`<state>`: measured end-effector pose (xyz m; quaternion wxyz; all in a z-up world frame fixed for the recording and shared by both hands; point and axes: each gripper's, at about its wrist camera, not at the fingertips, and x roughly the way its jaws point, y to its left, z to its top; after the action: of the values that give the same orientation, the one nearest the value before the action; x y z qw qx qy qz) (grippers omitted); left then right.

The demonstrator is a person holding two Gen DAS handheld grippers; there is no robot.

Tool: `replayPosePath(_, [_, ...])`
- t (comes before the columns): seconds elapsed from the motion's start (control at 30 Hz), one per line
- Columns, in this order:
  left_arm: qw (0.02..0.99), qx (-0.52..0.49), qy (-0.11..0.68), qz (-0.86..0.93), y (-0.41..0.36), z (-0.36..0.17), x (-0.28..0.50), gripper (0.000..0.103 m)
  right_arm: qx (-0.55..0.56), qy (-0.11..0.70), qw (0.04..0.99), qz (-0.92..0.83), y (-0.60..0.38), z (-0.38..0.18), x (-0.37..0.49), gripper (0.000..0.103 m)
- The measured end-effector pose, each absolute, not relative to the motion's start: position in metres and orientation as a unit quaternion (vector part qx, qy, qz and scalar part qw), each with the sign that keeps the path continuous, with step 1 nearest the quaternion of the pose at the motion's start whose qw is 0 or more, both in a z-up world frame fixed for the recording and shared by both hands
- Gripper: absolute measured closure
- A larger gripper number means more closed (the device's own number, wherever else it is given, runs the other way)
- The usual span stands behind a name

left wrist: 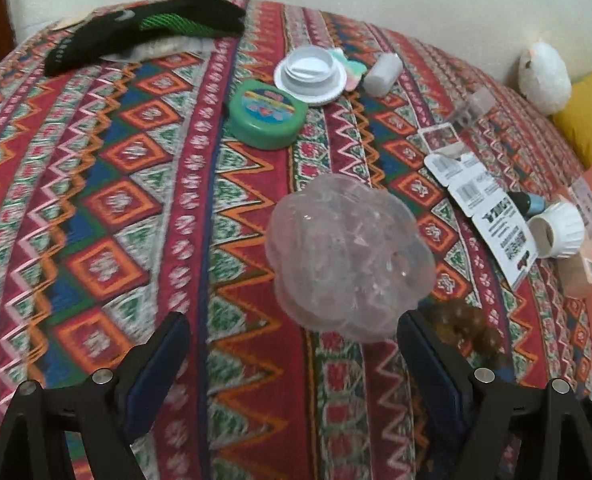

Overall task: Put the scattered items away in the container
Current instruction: 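Grasp the bead bracelet with the right tool while the left tool grasps the clear tray, then carry the bracelet and clear tray to the pink box and release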

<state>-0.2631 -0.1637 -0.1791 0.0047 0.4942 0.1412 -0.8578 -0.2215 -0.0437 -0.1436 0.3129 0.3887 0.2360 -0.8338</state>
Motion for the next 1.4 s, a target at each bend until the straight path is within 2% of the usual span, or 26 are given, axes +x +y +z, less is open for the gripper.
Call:
replayPosePath(0.27, [-0.007,0.497,0.137,-0.857,-0.146,-0.194,-0.301,0.014,0.407,0.066,0.358,-0.838,0.012,-0.103,-0.248,0.083])
replayPosePath(0.4, [-0.022,0.502,0.125,-0.856,-0.133,-0.193,-0.312,0.011,0.398,0.024,0.355,-0.846,0.035,-0.082,-0.252,0.083])
replayPosePath(0.53, [-0.025,0.508,0.096,-0.855,-0.118,-0.2,-0.32,0.002,0.396,0.015,0.347,-0.85,0.046,-0.075,-0.257,0.083])
replayPosePath(0.67, [-0.005,0.508,0.024,-0.861,-0.097,-0.205,-0.327,0.002,0.394,0.007,0.341,-0.854,0.055,-0.07,-0.262,0.083])
replayPosePath(1.0, [0.011,0.472,0.071,-0.879,-0.116,-0.187,-0.306,0.004,0.37,0.02,0.356,-0.858,0.045,-0.054,-0.244,0.083])
replayPosePath(1.4, [0.016,0.404,0.067,-0.912,-0.127,-0.103,-0.212,0.004,0.319,0.038,0.367,-0.873,0.057,-0.008,-0.167,0.083])
